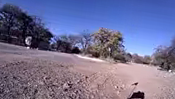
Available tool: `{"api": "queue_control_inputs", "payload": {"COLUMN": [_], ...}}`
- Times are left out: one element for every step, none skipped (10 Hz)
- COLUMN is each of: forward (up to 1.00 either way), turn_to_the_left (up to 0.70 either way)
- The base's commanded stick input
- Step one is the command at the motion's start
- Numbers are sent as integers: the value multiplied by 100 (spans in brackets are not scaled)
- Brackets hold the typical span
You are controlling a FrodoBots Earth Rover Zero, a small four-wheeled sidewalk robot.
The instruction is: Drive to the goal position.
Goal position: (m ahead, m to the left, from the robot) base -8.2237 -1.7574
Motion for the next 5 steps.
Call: {"api": "queue_control_inputs", "payload": {"forward": [0,0,0,0,0], "turn_to_the_left": [0,0,0,0,3]}}
